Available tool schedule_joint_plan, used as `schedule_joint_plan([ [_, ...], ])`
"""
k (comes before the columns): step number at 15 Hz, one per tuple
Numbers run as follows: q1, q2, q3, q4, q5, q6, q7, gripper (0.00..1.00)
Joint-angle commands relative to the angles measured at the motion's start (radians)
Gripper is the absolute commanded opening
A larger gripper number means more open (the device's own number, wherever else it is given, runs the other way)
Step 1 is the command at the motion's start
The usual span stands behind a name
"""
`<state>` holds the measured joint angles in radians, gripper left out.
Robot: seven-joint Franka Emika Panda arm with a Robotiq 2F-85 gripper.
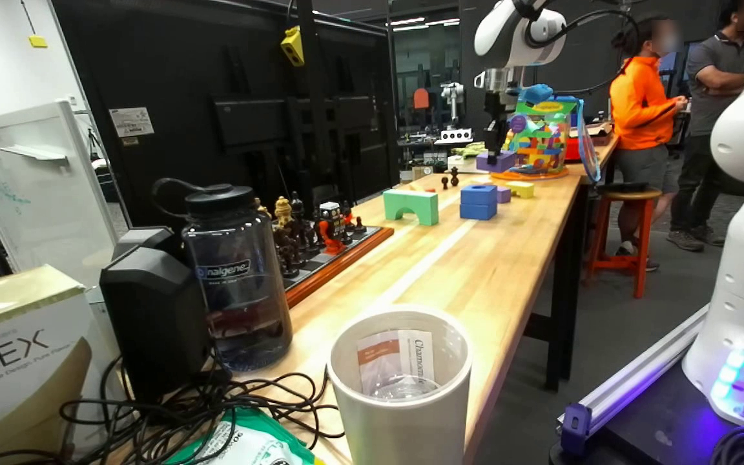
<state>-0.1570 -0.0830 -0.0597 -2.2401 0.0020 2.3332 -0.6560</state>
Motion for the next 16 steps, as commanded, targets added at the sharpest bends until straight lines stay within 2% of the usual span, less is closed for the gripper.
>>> schedule_joint_plan([
  [1, 0.036, -0.108, -0.031, -0.092, -0.008, 0.015, -0.061, 0.17],
  [2, 0.044, -0.120, -0.035, -0.104, -0.004, 0.016, -0.069, 0.07],
  [10, 0.105, -0.169, -0.041, -0.162, -0.002, 0.038, -0.063, 0.06],
  [16, 0.138, -0.153, -0.040, -0.164, 0.013, 0.050, -0.063, 0.06],
])
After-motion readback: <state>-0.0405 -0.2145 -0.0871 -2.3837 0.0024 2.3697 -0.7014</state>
